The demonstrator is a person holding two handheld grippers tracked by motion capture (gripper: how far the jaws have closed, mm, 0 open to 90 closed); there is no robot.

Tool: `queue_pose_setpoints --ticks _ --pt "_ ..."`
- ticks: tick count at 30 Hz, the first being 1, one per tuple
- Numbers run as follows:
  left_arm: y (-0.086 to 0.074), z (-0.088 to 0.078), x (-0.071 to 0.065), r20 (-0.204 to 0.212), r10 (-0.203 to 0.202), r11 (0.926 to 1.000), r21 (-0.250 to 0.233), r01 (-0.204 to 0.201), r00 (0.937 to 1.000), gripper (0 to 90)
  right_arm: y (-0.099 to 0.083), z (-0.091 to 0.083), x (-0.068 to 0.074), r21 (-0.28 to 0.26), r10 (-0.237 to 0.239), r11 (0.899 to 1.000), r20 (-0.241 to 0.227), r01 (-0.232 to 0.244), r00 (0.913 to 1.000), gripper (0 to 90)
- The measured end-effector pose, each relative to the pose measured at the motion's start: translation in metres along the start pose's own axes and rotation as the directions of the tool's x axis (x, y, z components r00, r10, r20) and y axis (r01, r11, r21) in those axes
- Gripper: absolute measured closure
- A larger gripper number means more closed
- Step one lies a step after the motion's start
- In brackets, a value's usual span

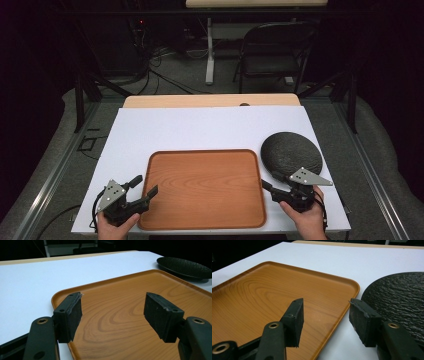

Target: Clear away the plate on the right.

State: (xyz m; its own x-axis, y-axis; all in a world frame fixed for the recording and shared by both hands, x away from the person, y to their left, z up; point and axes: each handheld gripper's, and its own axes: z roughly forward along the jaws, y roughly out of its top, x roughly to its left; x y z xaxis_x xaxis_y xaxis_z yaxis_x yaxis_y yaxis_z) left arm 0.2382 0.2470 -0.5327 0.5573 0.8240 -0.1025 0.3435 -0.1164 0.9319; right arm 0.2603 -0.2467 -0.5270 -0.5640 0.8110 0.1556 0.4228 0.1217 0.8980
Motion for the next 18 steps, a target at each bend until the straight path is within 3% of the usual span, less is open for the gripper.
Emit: queue_pose_setpoints --ticks 10,13,18 --pt "0.0 -0.001 0.0 -0.003 0.002 0.9999 0.011 -0.002 1.0 31.1 0.001 0.0 -0.004 -0.002 0.028 1.0 -0.006 -0.028 0.9996 42.7" --pt "-0.001 -0.002 -0.001 -0.005 -0.002 1.0 0.005 0.002 1.0 31.1 0.0 0.001 -0.006 0.018 0.057 0.998 -0.008 -0.057 0.9983 41.9" --pt "-0.001 -0.002 -0.001 -0.004 -0.002 1.0 0.007 0.002 1.0 31.1 0.003 0.0 -0.012 0.03 0.069 0.997 0.025 -0.07 0.9973 41.4"
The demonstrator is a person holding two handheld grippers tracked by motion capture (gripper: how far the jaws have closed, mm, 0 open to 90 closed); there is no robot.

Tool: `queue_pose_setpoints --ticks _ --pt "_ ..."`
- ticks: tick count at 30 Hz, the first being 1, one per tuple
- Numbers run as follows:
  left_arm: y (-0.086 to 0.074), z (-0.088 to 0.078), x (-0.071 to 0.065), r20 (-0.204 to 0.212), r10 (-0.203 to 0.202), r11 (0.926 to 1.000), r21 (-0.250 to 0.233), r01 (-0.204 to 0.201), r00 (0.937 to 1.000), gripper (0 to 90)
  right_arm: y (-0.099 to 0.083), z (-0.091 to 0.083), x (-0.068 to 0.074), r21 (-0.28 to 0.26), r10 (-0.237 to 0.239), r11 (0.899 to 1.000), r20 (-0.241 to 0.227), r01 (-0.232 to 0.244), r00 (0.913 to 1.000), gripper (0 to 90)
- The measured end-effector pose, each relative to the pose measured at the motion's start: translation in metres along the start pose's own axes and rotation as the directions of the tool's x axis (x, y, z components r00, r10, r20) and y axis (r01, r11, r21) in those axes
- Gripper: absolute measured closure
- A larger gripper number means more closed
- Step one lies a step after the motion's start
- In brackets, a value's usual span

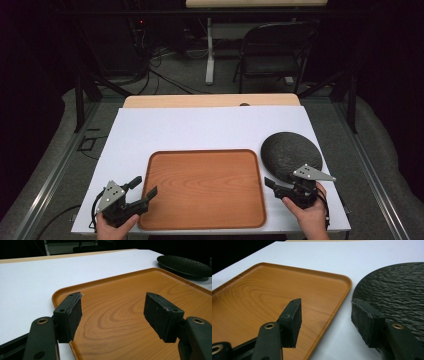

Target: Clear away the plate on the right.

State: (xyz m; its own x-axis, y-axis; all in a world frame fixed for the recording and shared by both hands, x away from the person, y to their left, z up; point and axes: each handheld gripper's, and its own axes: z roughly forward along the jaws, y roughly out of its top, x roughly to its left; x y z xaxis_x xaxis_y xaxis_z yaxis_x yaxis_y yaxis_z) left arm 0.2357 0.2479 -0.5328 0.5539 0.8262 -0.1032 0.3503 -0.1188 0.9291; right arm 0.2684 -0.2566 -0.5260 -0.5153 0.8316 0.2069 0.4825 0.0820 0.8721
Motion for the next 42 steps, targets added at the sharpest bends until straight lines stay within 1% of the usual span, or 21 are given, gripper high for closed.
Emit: queue_pose_setpoints --ticks 3,8,9,11,12,16,17,20,22,24,26,29,31,33,34,35,36,37,38,41,42 --pt "0.0 0.0 0.0 0.002 0.0 1.0 0.002 0.0 1.0 31.1 0.002 -0.001 -0.005 0.0 0.012 1.0 0.009 -0.012 0.9999 41.1" --pt "0.0 0.0 0.001 0.001 -0.004 1.0 0.003 0.004 1.0 31.1 0.004 -0.005 -0.017 0.002 0.05 0.999 0.035 -0.051 0.9981 41.1" --pt "0.0 0.0 0.001 0.001 -0.004 1.0 0.003 0.004 1.0 31.1 0.005 -0.006 -0.02 -0.006 0.058 0.998 0.041 -0.058 0.9975 41.1" --pt "0.0 0.0 0.0 0.0 -0.004 1.0 0.004 0.004 1.0 31.1 0.006 -0.008 -0.022 -0.007 0.061 0.998 0.048 -0.061 0.997 41.1" --pt "0.0 0.0 0.0 -0.001 -0.004 1.0 0.005 0.004 1.0 31.1 0.007 -0.011 -0.027 -0.012 0.072 0.997 0.059 -0.072 0.9956 41.1" --pt "0.0 0.0 0.0 -0.002 -0.006 1.0 0.004 0.006 1.0 31.1 0.01 -0.016 -0.038 -0.01 0.099 0.995 0.083 -0.099 0.9916 41.3" --pt "0.0 0.0 0.0 -0.002 -0.006 1.0 0.005 0.006 1.0 31.1 0.011 -0.017 -0.04 -0.01 0.104 0.995 0.085 -0.103 0.9909 41.4" --pt "0.0 -0.001 0.0 -0.001 -0.004 1.0 0.006 0.004 1.0 31.1 0.015 -0.019 -0.049 -0.007 0.145 0.989 0.086 -0.145 0.9857 41.5" --pt "-0.001 -0.001 0.0 -0.001 -0.005 0.9999 0.009 0.005 1.0 31.1 0.018 -0.02 -0.055 -0.001 0.153 0.988 0.103 -0.153 0.9829 41.9" --pt "-0.001 -0.001 0.0 -0.002 -0.005 0.9999 0.01 0.005 1.0 31.1 0.019 -0.02 -0.058 0.003 0.152 0.988 0.107 -0.153 0.9826 41.9" --pt "-0.001 -0.001 0.0 -0.001 -0.004 0.9999 0.012 0.004 1.0 31.1 0.021 -0.021 -0.065 0.018 0.161 0.986 0.118 -0.164 0.9799 41.9" --pt "-0.001 -0.001 0.0 -0.003 -0.005 0.9999 0.014 0.005 1.0 31.1 0.022 -0.02 -0.074 0.034 0.19 0.98 0.128 -0.196 0.9733 41.9" --pt "-0.001 -0.001 0.0 -0.006 -0.008 0.9999 0.013 0.008 0.9999 31.1 0.025 -0.021 -0.082 0.048 0.201 0.977 0.145 -0.21 0.9688 41.9" --pt "-0.001 -0.001 0.001 -0.005 -0.009 0.9999 0.013 0.009 0.9999 31.1 0.026 -0.021 -0.084 0.052 0.205 0.975 0.147 -0.214 0.9677 41.9" --pt "-0.001 -0.001 0.001 -0.005 -0.01 0.9999 0.013 0.01 0.9999 31.1 0.027 -0.021 -0.089 0.061 0.218 0.971 0.153 -0.23 0.9639 41.8" --pt "-0.001 -0.001 0.001 -0.005 -0.01 0.9999 0.013 0.01 0.9999 31.1 0.027 -0.021 -0.089 0.061 0.218 0.971 0.153 -0.23 0.9639 41.8" --pt "-0.001 -0.001 0.001 -0.006 -0.011 0.9998 0.015 0.011 0.9999 31.1 0.029 -0.023 -0.095 0.065 0.239 0.965 0.162 -0.252 0.9573 41.8" --pt "-0.001 -0.001 0.001 -0.006 -0.011 0.9998 0.015 0.011 0.9999 31.1 0.029 -0.023 -0.095 0.065 0.239 0.965 0.162 -0.252 0.9573 41.8" --pt "-0.001 -0.001 0.001 -0.007 -0.01 0.9998 0.015 0.01 0.9999 31.1 0.03 -0.023 -0.101 0.067 0.258 0.96 0.168 -0.273 0.9513 41.8" --pt "-0.001 -0.001 0.001 -0.008 -0.012 0.9998 0.014 0.012 0.9999 31.1 0.03 -0.025 -0.108 0.071 0.276 0.953 0.19 -0.293 0.9422 41.8" --pt "-0.001 -0.001 0.001 -0.008 -0.013 0.9998 0.014 0.013 0.9999 31.1 0.03 -0.025 -0.111 0.073 0.287 0.949 0.195 -0.306 0.9379 41.8"
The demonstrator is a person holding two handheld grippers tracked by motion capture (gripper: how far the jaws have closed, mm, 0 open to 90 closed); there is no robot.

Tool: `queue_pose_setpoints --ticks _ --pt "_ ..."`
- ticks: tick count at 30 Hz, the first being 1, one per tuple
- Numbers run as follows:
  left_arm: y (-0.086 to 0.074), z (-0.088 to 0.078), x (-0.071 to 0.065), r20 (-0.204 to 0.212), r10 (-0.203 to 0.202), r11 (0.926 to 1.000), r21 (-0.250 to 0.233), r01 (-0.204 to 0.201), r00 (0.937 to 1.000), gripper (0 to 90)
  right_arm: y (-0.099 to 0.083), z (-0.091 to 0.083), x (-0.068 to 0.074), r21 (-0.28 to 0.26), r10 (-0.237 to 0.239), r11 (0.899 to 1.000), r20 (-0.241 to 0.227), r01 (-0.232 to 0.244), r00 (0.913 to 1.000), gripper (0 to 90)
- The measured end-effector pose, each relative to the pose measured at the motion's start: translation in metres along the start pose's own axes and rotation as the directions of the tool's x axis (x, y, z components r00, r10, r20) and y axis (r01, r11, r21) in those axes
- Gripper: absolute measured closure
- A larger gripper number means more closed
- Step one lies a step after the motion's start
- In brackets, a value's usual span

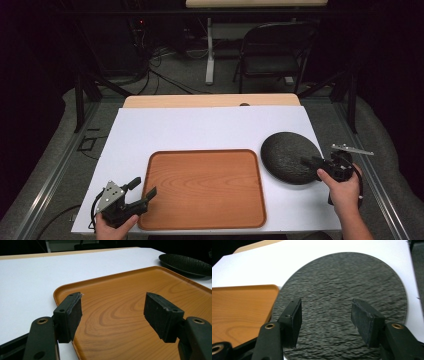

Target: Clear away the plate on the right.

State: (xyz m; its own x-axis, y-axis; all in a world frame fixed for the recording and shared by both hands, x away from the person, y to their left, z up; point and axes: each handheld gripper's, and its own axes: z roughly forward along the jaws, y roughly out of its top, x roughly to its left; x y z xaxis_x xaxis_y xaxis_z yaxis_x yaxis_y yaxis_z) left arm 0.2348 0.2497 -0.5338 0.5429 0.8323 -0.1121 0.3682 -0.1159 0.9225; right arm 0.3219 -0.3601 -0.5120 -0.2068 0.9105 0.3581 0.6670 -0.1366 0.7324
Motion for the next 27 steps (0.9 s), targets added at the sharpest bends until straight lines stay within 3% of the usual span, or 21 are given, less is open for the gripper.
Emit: queue_pose_setpoints --ticks 9,10,15,20,27 --pt "0.0 -0.001 0.0 0.006 0.0 1.0 0.002 0.0 1.0 31.1 -0.004 -0.003 -0.019 -0.015 0.073 0.997 0.034 -0.073 0.9968 41.8" --pt "0.0 -0.001 0.0 0.003 0.0 1.0 0.002 0.0 1.0 31.1 -0.007 -0.006 -0.025 -0.022 0.115 0.993 0.041 -0.114 0.9925 41.8" --pt "0.0 -0.001 0.0 0.003 0.0 1.0 0.0 0.0 1.0 30.7 -0.014 -0.011 -0.035 -0.04 0.166 0.986 0.053 -0.164 0.9848 41.8" --pt "0.0 -0.001 0.0 0.004 0.001 1.0 0.001 -0.001 1.0 30.6 -0.029 -0.015 -0.044 -0.072 0.261 0.964 0.047 -0.257 0.9641 41.9" --pt "0.0 -0.001 0.0 0.002 -0.002 1.0 0.0 0.002 1.0 30.7 -0.04 -0.013 -0.047 -0.071 0.293 0.955 0.044 -0.29 0.9551 41.9"
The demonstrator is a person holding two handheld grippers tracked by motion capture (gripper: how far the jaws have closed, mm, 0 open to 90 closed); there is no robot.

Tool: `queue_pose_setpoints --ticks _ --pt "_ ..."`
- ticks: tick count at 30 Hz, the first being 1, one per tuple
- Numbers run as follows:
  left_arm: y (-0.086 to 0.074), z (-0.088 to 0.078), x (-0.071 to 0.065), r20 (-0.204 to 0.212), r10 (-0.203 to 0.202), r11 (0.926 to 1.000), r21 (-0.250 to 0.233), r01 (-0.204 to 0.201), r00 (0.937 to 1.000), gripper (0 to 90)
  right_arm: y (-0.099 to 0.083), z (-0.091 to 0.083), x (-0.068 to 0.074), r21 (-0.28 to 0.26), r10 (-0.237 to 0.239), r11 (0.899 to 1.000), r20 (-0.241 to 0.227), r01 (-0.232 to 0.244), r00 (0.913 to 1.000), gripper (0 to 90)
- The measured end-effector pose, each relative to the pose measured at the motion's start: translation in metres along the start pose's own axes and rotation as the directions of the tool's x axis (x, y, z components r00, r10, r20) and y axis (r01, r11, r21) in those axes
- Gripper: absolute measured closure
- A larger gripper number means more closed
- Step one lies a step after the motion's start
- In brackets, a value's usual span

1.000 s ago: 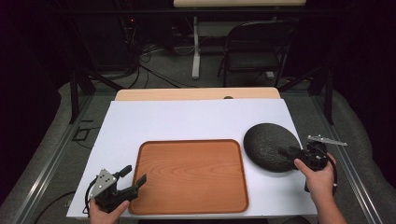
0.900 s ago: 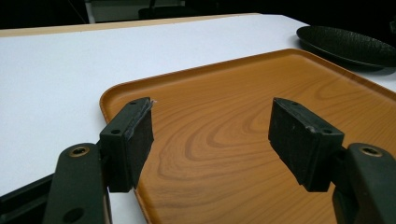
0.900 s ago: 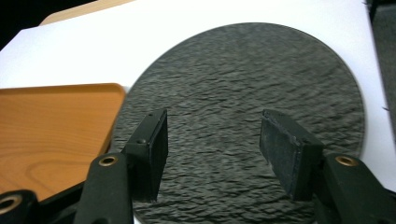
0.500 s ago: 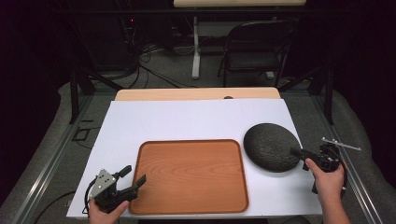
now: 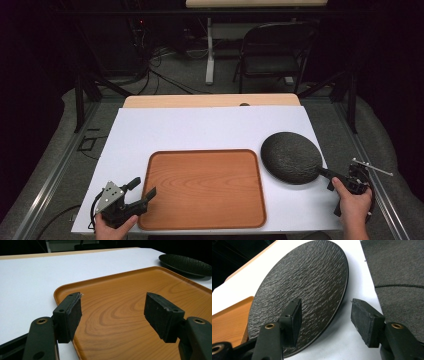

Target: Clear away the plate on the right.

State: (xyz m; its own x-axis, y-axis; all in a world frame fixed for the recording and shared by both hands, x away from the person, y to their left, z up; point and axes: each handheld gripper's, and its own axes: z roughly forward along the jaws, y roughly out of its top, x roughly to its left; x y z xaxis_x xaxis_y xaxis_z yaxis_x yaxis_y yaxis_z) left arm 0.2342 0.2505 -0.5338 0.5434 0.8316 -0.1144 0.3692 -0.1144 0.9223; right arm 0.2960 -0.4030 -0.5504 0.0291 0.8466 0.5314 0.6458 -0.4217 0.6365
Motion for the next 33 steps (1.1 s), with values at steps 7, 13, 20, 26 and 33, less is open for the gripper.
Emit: queue_pose_setpoints --ticks 7,13,20,26,33 --pt "0.0 0.001 0.0 -0.001 -0.001 1.0 0.0 0.001 1.0 30.6 -0.002 0.008 -0.003 0.025 0.026 0.999 -0.015 -0.026 0.9996 43.6" --pt "0.0 0.001 0.0 0.004 0.0 1.0 0.002 0.0 1.0 30.7 -0.001 0.013 -0.005 0.037 0.082 0.996 -0.037 -0.081 0.9959 45.8" --pt "0.0 0.001 0.0 0.005 0.003 1.0 0.002 -0.003 1.0 30.6 0.0 0.017 -0.009 0.046 0.113 0.993 -0.052 -0.11 0.9923 49.1" --pt "0.0 0.001 0.0 0.004 0.002 1.0 0.003 -0.002 1.0 30.7 0.001 0.02 -0.007 0.054 0.129 0.991 -0.068 -0.125 0.9894 52.8" --pt "0.0 0.001 0.0 0.003 0.005 1.0 0.002 -0.005 1.0 30.6 0.002 0.025 -0.007 0.062 0.12 0.991 -0.063 -0.116 0.9908 54.9"
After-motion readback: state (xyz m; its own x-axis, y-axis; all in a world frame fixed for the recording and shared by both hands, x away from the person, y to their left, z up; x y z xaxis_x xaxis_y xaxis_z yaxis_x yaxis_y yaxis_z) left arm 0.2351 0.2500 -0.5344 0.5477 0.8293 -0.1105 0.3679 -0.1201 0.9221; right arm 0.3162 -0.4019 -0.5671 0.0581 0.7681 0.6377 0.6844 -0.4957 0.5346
